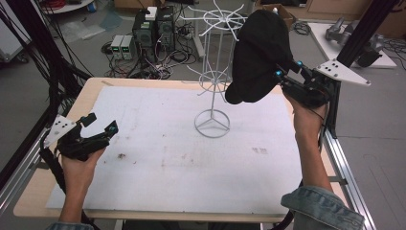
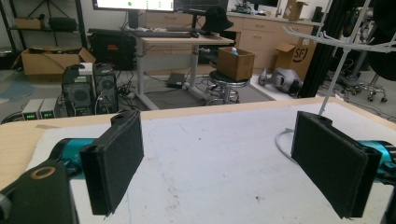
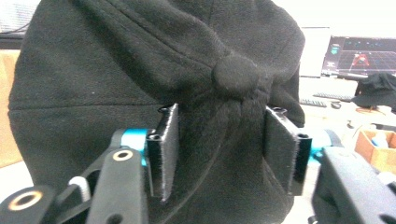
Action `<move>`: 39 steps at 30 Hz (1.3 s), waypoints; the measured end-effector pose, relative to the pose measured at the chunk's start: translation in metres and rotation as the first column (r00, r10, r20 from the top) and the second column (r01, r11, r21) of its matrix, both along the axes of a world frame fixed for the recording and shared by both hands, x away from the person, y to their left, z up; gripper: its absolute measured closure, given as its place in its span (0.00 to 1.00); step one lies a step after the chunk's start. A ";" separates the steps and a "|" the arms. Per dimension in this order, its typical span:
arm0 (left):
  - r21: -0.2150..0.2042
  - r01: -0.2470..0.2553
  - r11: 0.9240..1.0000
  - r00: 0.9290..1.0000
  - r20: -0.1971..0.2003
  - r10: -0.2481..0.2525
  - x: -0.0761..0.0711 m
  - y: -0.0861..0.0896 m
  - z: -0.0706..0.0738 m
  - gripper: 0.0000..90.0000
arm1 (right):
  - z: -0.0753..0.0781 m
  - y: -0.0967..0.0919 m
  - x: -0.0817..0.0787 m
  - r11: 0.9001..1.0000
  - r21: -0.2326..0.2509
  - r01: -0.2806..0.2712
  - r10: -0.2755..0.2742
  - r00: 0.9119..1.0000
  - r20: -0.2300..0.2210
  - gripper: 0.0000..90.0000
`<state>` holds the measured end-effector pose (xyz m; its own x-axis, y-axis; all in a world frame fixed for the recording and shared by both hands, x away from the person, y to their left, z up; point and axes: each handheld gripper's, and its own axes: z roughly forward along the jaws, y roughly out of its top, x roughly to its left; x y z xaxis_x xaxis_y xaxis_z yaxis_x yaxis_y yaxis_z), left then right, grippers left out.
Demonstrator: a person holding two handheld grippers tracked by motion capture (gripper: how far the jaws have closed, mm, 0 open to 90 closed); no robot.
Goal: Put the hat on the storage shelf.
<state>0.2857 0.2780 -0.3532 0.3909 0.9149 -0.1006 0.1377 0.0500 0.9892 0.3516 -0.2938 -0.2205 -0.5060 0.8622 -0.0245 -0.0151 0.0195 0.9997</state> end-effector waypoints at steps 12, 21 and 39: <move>0.002 0.004 1.000 1.000 0.000 -0.004 0.000 -0.002 0.000 0.19 | -0.004 -0.003 -0.012 0.998 -0.014 0.064 -0.063 0.998 0.019 0.41; -0.001 0.000 1.000 1.000 0.000 0.000 0.000 0.000 0.000 0.19 | -0.020 -0.014 -0.025 0.995 -0.002 0.102 -0.102 0.995 0.018 0.34; -0.004 0.007 1.000 1.000 -0.005 -0.007 0.002 -0.002 -0.001 0.19 | -0.070 -0.023 -0.066 0.988 0.009 0.153 -0.153 0.988 -0.010 0.16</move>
